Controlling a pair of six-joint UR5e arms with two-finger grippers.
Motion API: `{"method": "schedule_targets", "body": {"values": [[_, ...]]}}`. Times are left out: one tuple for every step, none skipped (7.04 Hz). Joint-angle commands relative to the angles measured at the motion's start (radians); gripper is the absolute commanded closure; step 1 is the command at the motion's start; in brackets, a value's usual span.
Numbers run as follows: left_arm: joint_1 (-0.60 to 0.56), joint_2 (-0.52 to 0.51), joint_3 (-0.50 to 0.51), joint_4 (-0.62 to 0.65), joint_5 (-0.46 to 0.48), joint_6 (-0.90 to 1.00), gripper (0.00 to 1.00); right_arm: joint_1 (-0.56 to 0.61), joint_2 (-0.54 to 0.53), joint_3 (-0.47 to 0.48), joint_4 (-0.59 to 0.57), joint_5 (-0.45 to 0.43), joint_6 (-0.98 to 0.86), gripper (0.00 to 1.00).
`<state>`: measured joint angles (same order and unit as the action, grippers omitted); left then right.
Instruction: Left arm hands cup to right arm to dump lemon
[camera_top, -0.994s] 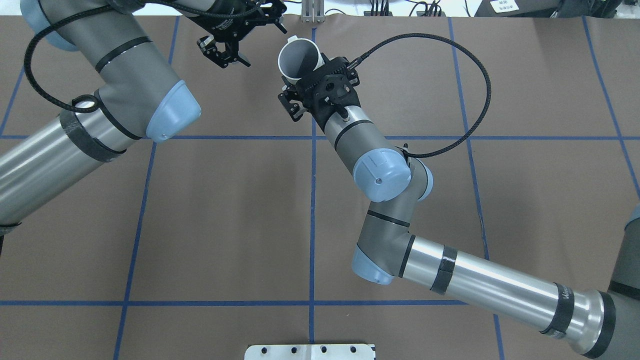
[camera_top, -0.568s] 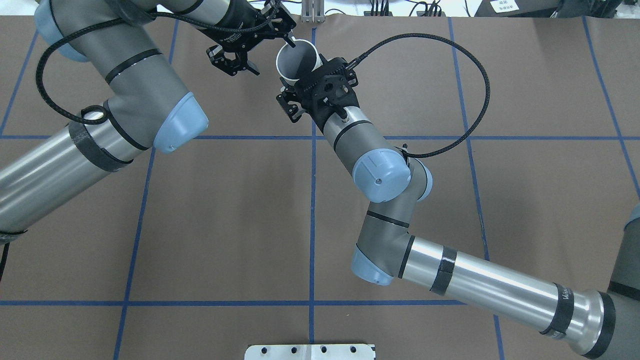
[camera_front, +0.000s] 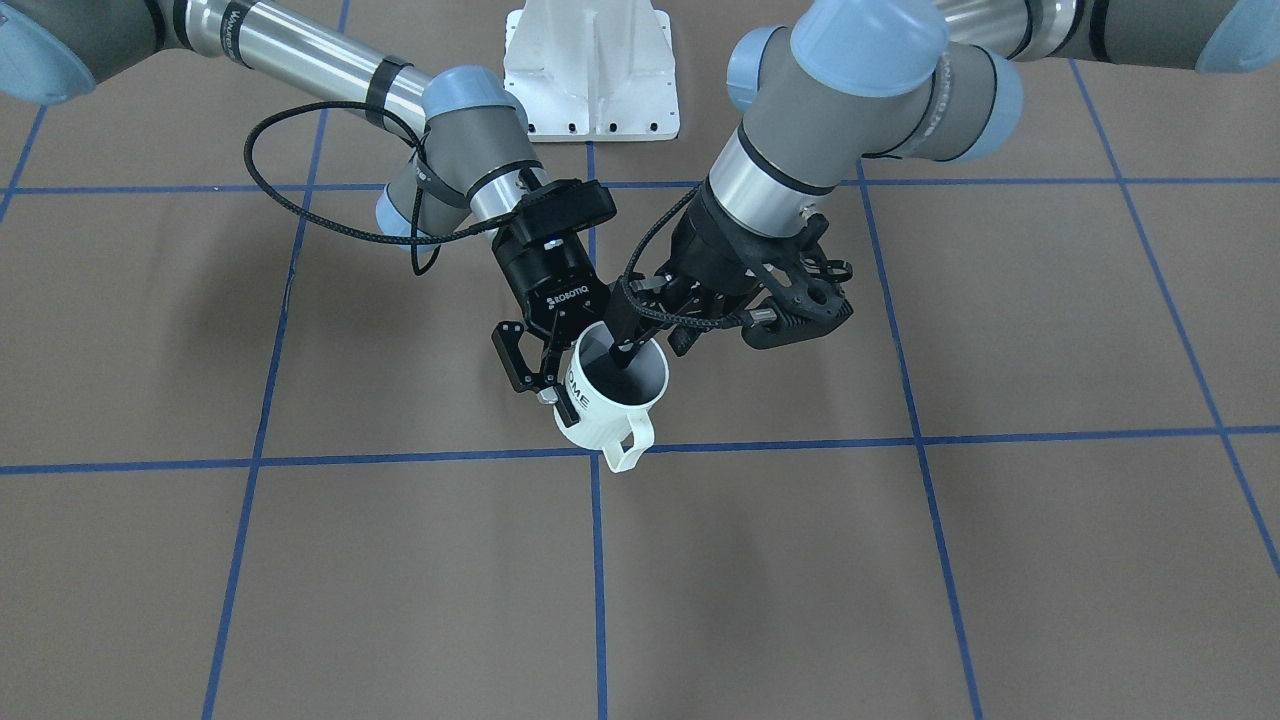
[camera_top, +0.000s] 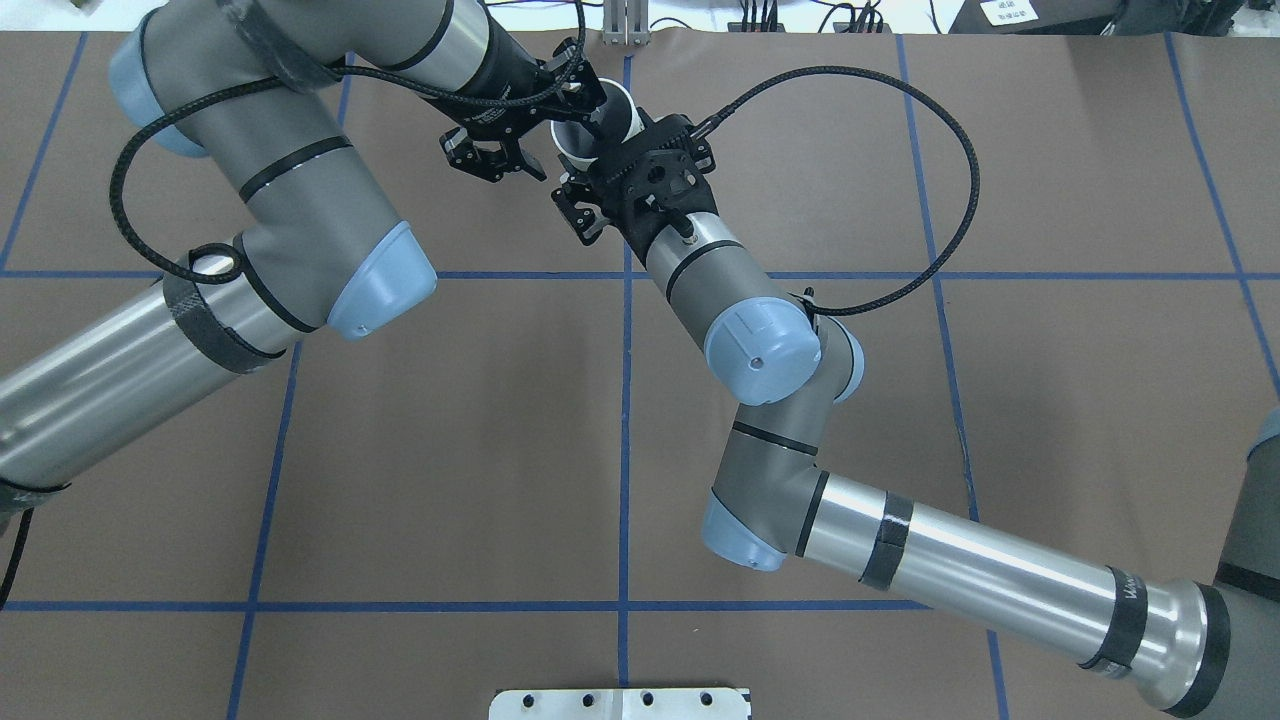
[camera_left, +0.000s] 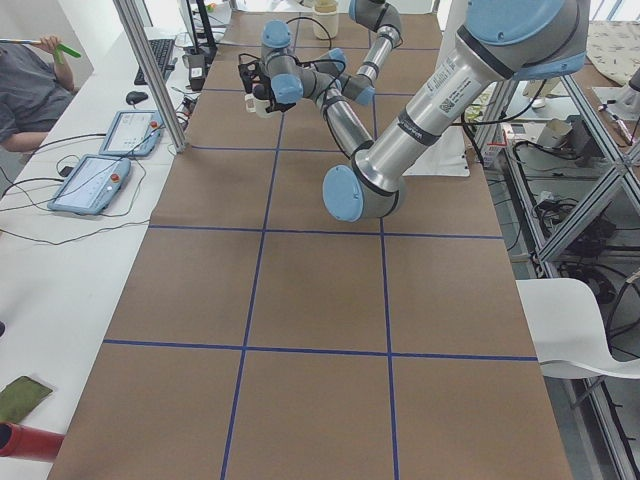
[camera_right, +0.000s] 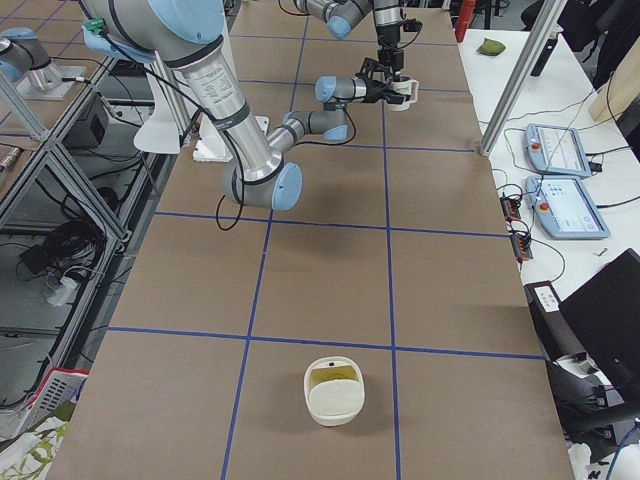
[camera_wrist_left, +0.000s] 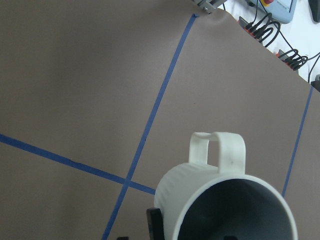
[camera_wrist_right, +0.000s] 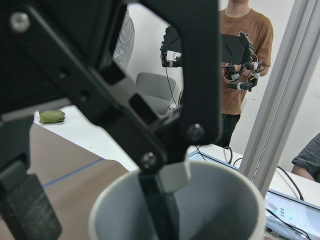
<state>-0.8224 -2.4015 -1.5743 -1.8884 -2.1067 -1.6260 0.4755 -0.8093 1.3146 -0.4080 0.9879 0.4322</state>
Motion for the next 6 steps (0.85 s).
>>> {"method": "schedule_targets", "body": {"values": [[0.002, -0.001, 0.0, 0.0, -0.001, 0.0, 0.56, 0.0, -0.004, 0.0, 0.0, 0.0, -0.006, 0.71], [0.002, -0.001, 0.0, 0.0, 0.001, 0.0, 0.57, 0.0, -0.007, 0.006, 0.0, 0.0, -0.036, 0.71], [0.0, 0.001, 0.002, 0.0, 0.001, 0.003, 0.57, 0.0, -0.016, 0.023, 0.0, -0.002, -0.059, 0.71], [0.0, 0.001, 0.003, 0.0, 0.001, 0.003, 0.57, 0.0, -0.017, 0.025, 0.0, -0.002, -0.064, 0.71], [-0.001, 0.001, 0.005, 0.0, 0.001, 0.003, 0.57, 0.0, -0.019, 0.028, 0.0, -0.002, -0.073, 0.71], [-0.001, 0.001, 0.005, 0.0, 0.001, 0.003, 0.57, 0.0, -0.022, 0.026, -0.002, -0.002, -0.09, 0.71]]}}
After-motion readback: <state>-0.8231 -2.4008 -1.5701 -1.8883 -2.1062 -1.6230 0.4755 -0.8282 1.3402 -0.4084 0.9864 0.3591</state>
